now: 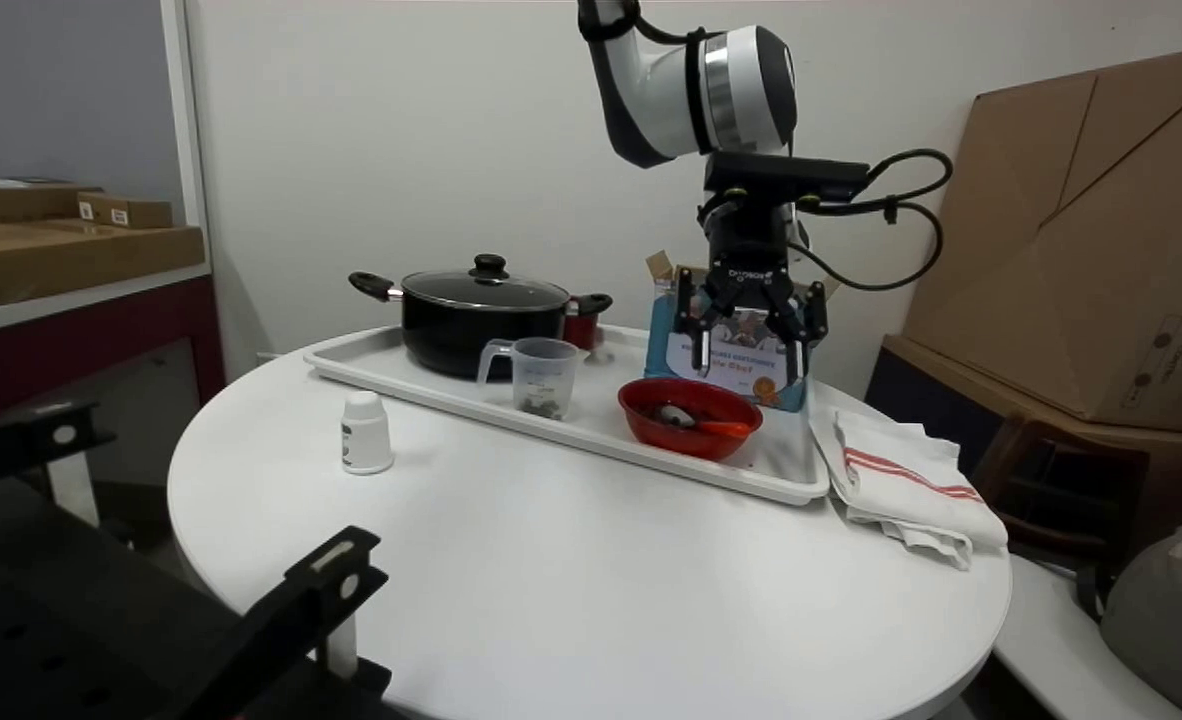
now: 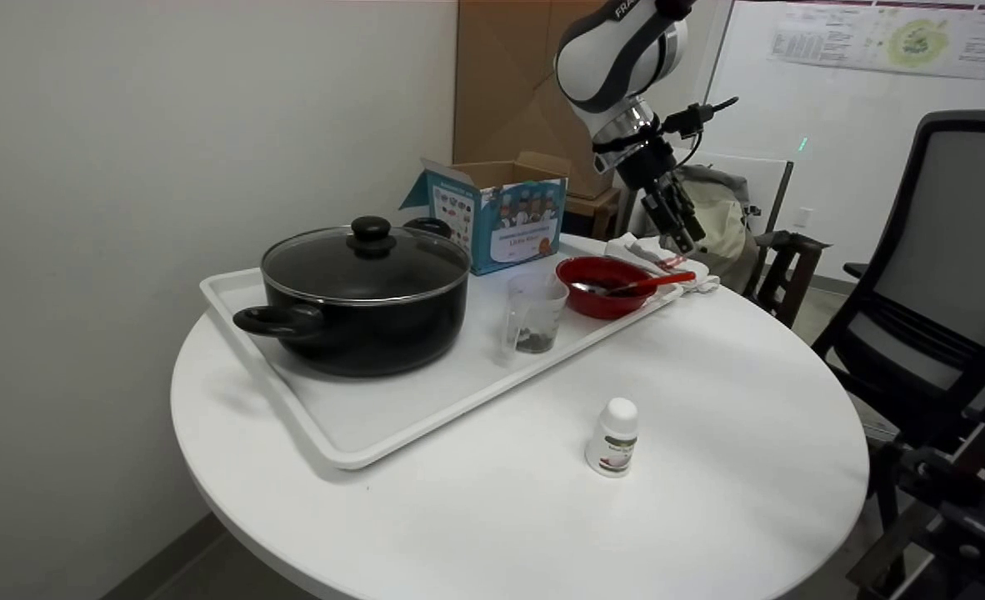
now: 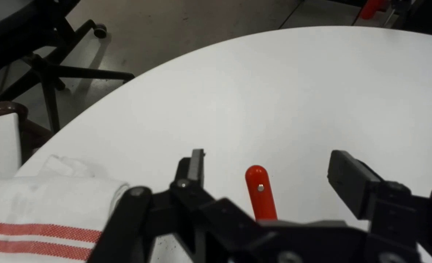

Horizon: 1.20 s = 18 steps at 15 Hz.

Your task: Use the spoon to get the contents of the orange bowl and pour them into the colourless container

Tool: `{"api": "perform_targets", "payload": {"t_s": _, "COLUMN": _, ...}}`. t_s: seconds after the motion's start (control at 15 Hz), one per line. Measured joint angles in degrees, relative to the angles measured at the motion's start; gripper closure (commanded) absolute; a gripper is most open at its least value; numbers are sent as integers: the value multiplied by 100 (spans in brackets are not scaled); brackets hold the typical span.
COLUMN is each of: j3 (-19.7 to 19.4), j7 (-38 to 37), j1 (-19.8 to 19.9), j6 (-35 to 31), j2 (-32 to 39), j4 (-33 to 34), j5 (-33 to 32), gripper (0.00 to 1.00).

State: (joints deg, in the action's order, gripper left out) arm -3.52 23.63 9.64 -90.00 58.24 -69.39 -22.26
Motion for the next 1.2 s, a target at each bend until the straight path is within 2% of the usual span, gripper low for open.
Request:
{"api": "perform_targets", "payload": {"t_s": 0.07, "j3": 4, "j7": -5, "j1": 10, "j6": 0, "j2": -96, "j4": 2, "j5": 126, "gripper": 2}}
{"api": "perform_targets", "payload": {"t_s": 0.13, "j3": 8, "j7": -7, "j1": 18, "j6": -1, "j2": -215, "j4": -1, "j5": 247, "gripper": 0}}
{"api": "perform_targets", "payload": {"t_s": 0.47, "j3": 34, "j7": -327, "j1": 30, "j6": -227, "j2": -1214, "j4": -311, "j5": 683, "gripper": 0}}
{"api": "perform_targets", "payload": {"t_s": 0.87, "j3": 33, "j7": -1031, "j1": -12, "j6": -1071, "j2": -2928, "j4": -1659, "j5": 775, "gripper": 0}}
{"api": "perform_targets", "payload": {"t_s": 1.2, "j3": 88, "j7": -1077, "j1": -104, "j6": -1631, "j2": -4139, "j4": -2949, "j5": 986, "gripper": 0}}
